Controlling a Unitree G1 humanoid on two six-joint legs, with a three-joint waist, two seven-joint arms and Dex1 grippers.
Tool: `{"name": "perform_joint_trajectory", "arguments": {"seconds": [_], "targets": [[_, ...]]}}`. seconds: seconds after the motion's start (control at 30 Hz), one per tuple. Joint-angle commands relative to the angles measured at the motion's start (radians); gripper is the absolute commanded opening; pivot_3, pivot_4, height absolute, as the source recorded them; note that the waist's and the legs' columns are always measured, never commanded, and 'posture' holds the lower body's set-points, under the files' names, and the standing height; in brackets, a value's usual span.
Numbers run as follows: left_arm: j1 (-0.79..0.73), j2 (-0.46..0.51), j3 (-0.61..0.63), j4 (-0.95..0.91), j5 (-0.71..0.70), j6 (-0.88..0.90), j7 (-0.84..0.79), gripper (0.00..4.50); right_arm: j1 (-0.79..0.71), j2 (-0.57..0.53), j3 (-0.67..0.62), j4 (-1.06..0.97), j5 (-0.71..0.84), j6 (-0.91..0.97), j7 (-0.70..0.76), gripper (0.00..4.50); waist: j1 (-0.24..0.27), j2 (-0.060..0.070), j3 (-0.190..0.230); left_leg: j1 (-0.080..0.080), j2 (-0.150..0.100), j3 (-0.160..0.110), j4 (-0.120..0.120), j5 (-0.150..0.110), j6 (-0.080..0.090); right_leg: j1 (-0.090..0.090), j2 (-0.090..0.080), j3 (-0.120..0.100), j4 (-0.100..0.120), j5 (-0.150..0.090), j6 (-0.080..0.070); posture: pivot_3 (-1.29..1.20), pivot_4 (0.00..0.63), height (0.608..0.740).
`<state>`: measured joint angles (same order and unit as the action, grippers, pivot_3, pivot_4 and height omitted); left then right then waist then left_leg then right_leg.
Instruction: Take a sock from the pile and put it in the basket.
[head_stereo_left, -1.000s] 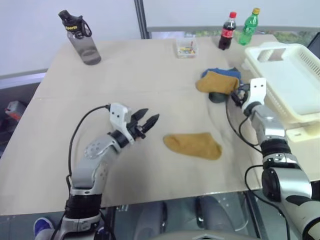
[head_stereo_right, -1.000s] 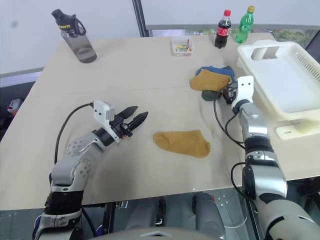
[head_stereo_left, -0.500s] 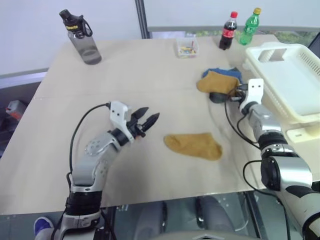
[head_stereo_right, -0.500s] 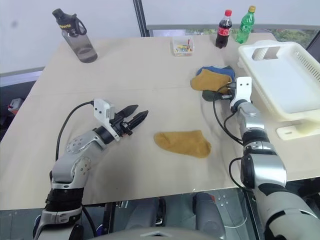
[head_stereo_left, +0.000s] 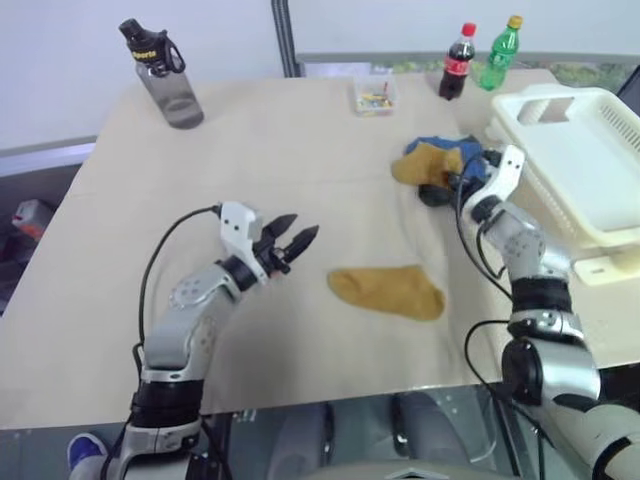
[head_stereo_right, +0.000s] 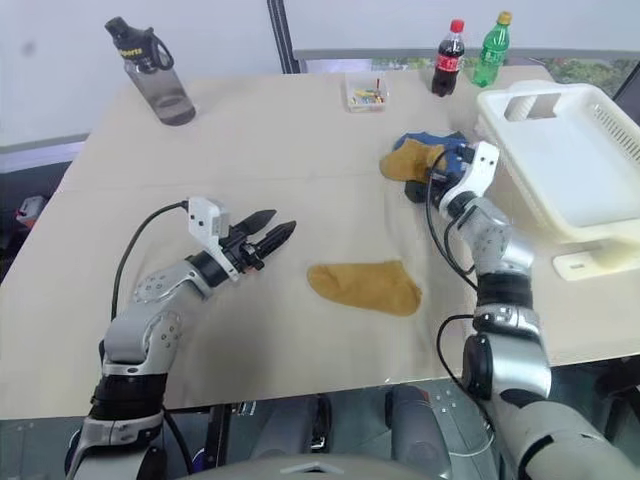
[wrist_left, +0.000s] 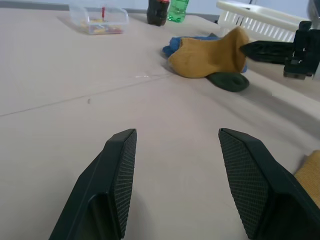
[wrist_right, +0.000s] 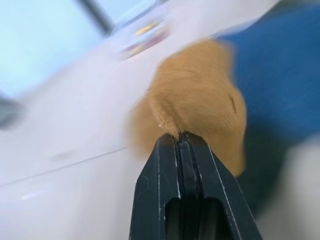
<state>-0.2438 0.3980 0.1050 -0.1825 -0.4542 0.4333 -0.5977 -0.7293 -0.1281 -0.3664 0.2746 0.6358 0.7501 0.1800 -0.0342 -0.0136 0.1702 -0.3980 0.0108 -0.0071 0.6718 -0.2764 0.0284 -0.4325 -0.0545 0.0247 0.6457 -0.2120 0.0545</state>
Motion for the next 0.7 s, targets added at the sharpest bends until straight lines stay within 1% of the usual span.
{"name": "perform_joint_trajectory", "arguments": {"seconds": [0.03, 0.1, 0.2, 0.33, 0.47, 0.57, 0.7], "targets": [[-0.020, -0.001, -0.005, 0.000, -0.008, -0.007, -0.014, 2.77, 0.067, 0.112, -0.046, -0.323, 0.277, 0.290, -0.179, 0.03, 0.003, 0.000, 0.000, 0.000, 0.000, -0.001, 0.000, 0.000, 0.000, 0.000, 0.000, -0.001, 0.000, 0.000, 0.000, 0.00, 0.150, 0.740], [-0.028, -0.003, -0.009, 0.010, -0.009, -0.005, -0.021, 2.77, 0.106, 0.167, -0.033, -0.422, 0.362, 0.386, -0.252, 0.03, 0.002, 0.000, 0.000, 0.000, 0.000, -0.001, 0.000, 0.000, 0.000, 0.000, 0.000, -0.001, 0.000, 0.000, 0.000, 0.00, 0.150, 0.740], [-0.041, -0.007, -0.014, 0.031, -0.008, -0.007, -0.029, 2.77, 0.138, 0.190, 0.032, -0.498, 0.427, 0.469, -0.260, 0.03, 0.004, 0.000, 0.000, 0.000, -0.003, -0.001, 0.001, 0.000, 0.000, 0.000, 0.000, -0.002, 0.000, 0.000, 0.000, 0.00, 0.150, 0.740], [-0.055, -0.006, -0.021, 0.050, -0.008, -0.010, -0.040, 2.77, 0.133, 0.190, 0.089, -0.493, 0.438, 0.482, -0.235, 0.03, -0.001, 0.000, 0.000, 0.000, -0.004, -0.001, 0.001, 0.000, 0.000, 0.000, 0.001, -0.002, 0.000, 0.000, 0.000, 0.00, 0.150, 0.740], [-0.064, 0.007, -0.023, 0.066, 0.000, -0.015, -0.056, 2.77, 0.151, 0.202, 0.152, -0.449, 0.395, 0.450, -0.202, 0.03, -0.005, 0.000, 0.000, 0.000, -0.004, -0.001, 0.001, 0.000, 0.000, 0.000, 0.002, -0.002, 0.000, 0.000, 0.000, 0.00, 0.150, 0.740], [-0.063, 0.022, -0.012, 0.065, 0.000, -0.012, -0.063, 2.77, 0.215, 0.145, 0.216, -0.450, 0.327, 0.425, -0.153, 0.03, -0.006, 0.000, 0.000, 0.000, -0.004, -0.001, 0.001, 0.000, 0.000, 0.000, 0.002, -0.001, 0.000, 0.000, 0.000, 0.00, 0.150, 0.740], [-0.058, 0.042, 0.007, 0.058, -0.019, 0.009, -0.068, 2.77, 0.295, 0.034, 0.232, -0.481, 0.272, 0.400, -0.092, 0.03, -0.001, 0.000, 0.000, -0.001, -0.004, -0.001, 0.001, 0.000, 0.000, 0.000, 0.001, -0.001, -0.001, 0.000, 0.000, 0.00, 0.150, 0.740]]}}
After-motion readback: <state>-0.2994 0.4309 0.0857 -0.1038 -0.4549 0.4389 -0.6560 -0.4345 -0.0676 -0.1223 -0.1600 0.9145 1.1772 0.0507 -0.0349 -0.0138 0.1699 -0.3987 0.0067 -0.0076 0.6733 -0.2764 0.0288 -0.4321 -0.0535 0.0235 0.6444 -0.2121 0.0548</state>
